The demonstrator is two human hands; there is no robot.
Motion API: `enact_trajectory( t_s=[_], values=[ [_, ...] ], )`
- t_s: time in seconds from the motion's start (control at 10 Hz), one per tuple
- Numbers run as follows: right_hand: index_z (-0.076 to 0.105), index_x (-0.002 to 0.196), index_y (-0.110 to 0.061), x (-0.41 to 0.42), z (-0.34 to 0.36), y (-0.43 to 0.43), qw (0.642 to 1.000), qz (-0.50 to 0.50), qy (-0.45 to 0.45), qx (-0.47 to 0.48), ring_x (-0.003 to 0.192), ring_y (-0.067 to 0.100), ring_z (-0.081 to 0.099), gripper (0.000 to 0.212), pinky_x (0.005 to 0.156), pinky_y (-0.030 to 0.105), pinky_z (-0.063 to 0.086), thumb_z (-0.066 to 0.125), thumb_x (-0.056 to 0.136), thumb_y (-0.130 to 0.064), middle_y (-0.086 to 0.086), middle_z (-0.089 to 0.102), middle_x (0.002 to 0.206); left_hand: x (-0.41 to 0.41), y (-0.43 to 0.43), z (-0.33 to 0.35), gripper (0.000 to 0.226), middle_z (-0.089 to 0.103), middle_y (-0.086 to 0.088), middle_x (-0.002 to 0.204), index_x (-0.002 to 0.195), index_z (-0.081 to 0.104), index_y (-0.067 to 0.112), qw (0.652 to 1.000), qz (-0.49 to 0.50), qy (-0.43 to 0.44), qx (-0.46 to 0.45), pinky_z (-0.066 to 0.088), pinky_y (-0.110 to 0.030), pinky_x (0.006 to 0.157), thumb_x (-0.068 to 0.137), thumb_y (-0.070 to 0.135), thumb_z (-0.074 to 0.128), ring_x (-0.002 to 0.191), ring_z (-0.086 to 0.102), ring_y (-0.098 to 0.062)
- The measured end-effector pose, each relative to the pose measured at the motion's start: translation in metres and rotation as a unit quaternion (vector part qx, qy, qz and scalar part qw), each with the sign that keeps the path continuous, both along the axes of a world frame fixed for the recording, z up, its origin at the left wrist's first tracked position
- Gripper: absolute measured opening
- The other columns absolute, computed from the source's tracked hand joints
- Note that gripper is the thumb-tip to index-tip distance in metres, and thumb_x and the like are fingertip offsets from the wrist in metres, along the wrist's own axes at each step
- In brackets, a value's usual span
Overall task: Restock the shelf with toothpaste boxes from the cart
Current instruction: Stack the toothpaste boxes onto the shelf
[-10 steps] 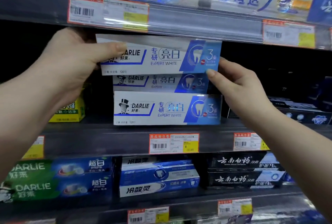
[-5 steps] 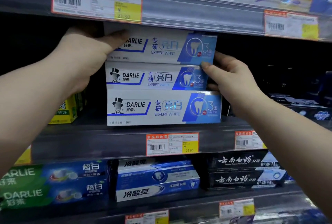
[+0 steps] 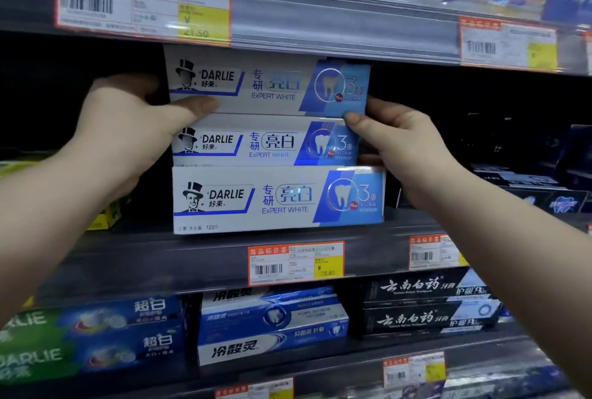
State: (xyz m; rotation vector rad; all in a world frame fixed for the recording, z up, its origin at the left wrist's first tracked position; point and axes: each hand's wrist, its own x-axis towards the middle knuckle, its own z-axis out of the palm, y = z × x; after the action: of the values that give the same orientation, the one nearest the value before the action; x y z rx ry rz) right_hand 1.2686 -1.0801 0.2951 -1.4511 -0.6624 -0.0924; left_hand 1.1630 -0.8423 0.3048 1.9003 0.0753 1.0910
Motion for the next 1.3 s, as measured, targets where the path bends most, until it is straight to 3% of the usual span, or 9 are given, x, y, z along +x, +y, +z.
enact_trajectory(
  t_s=[0.3,0.4,0.5,0.6,0.7,0.8,0.9,1.0,1.3],
  values=[
    [0.058,0.121,-0.014,0.002,-0.002,0.000,1.000,-0.015,0.020,-0.006,0.086,0.018,0.070,0.034,0.070,0.037,0.059,0.060,0.087,-0.021,0.005,0.071,0.104,-0.003,-0.004,-0.007,0.046,0.070,-0.019,0.101,0.081,0.069,0.030,1.000,-0.015,0.020,-0.019,0.052,-0.059,0.084,0.051,0.064,0.074,0.094,0.066,-0.041],
    [0.057,0.121,-0.014,0.001,-0.005,-0.009,0.998,-0.050,0.012,-0.044,0.093,0.014,0.068,0.042,0.078,0.035,0.056,0.062,0.084,-0.034,0.002,0.070,0.107,-0.008,-0.009,-0.006,0.040,0.072,-0.003,0.095,0.090,0.068,0.023,0.996,-0.026,0.035,-0.076,0.059,-0.035,0.072,0.064,0.052,0.075,0.087,0.071,-0.023],
    [0.059,0.112,-0.016,-0.008,-0.008,-0.026,0.990,-0.085,-0.024,-0.107,0.093,0.008,0.064,0.067,0.077,0.027,0.052,0.067,0.059,-0.057,-0.002,0.067,0.105,-0.019,-0.004,-0.012,0.060,0.069,0.004,0.096,0.104,0.062,0.030,0.996,0.026,0.050,-0.075,0.057,-0.030,0.065,0.057,0.068,0.070,0.081,0.068,-0.012],
    [0.060,0.101,-0.019,-0.021,-0.014,-0.042,0.981,-0.033,-0.022,-0.190,0.086,0.010,0.062,0.072,0.073,0.020,0.051,0.068,0.041,-0.057,0.000,0.066,0.097,-0.036,-0.001,-0.019,0.080,0.066,0.003,0.087,0.085,0.062,0.029,0.992,0.067,0.100,-0.033,0.054,-0.030,0.065,0.032,0.089,0.060,0.070,0.062,0.001],
    [0.064,0.102,-0.020,-0.029,-0.021,-0.046,0.956,0.015,-0.033,-0.291,0.089,0.007,0.067,0.056,0.082,0.025,0.053,0.074,0.054,-0.047,-0.006,0.072,0.096,-0.048,-0.010,-0.028,0.083,0.066,0.008,0.078,0.076,0.060,0.036,0.978,0.065,0.196,0.005,0.054,-0.040,0.080,0.017,0.095,0.054,0.076,0.063,-0.007],
    [0.068,0.095,-0.024,-0.030,-0.026,-0.047,0.947,0.004,-0.053,-0.317,0.084,-0.006,0.066,0.025,0.079,0.014,0.050,0.074,0.071,-0.032,-0.016,0.072,0.091,-0.055,-0.025,-0.031,0.071,0.068,0.020,0.078,0.076,0.063,0.053,0.966,0.056,0.246,0.055,0.055,-0.041,0.080,0.020,0.095,0.051,0.075,0.065,-0.009],
    [0.067,0.087,-0.034,-0.030,-0.028,-0.046,0.945,-0.004,-0.069,-0.320,0.082,-0.013,0.062,0.014,0.069,0.002,0.045,0.072,0.075,-0.031,-0.030,0.067,0.086,-0.059,-0.036,-0.028,0.037,0.066,0.017,0.063,0.083,0.061,0.058,0.963,0.073,0.251,0.060,0.052,-0.033,0.071,0.050,0.067,0.074,0.072,0.058,-0.001],
    [0.067,0.085,-0.037,-0.031,-0.028,-0.044,0.953,-0.005,-0.072,-0.296,0.078,-0.015,0.062,0.016,0.065,-0.001,0.042,0.074,0.074,-0.027,-0.037,0.064,0.082,-0.058,-0.038,-0.032,0.059,0.062,0.015,0.072,0.119,0.055,0.029,0.956,0.102,0.271,0.046,0.038,-0.022,0.058,0.065,0.042,0.076,0.073,0.057,-0.002],
    [0.064,0.075,-0.043,-0.025,-0.033,-0.037,0.960,-0.041,-0.078,-0.267,0.079,-0.011,0.064,0.021,0.075,0.013,0.049,0.077,0.071,-0.027,-0.030,0.067,0.072,-0.055,-0.045,-0.035,0.046,0.060,0.008,0.068,0.105,0.052,0.024,0.963,0.137,0.229,0.035,0.037,-0.024,0.054,0.068,0.033,0.078,0.065,0.054,-0.007]
  ],
)
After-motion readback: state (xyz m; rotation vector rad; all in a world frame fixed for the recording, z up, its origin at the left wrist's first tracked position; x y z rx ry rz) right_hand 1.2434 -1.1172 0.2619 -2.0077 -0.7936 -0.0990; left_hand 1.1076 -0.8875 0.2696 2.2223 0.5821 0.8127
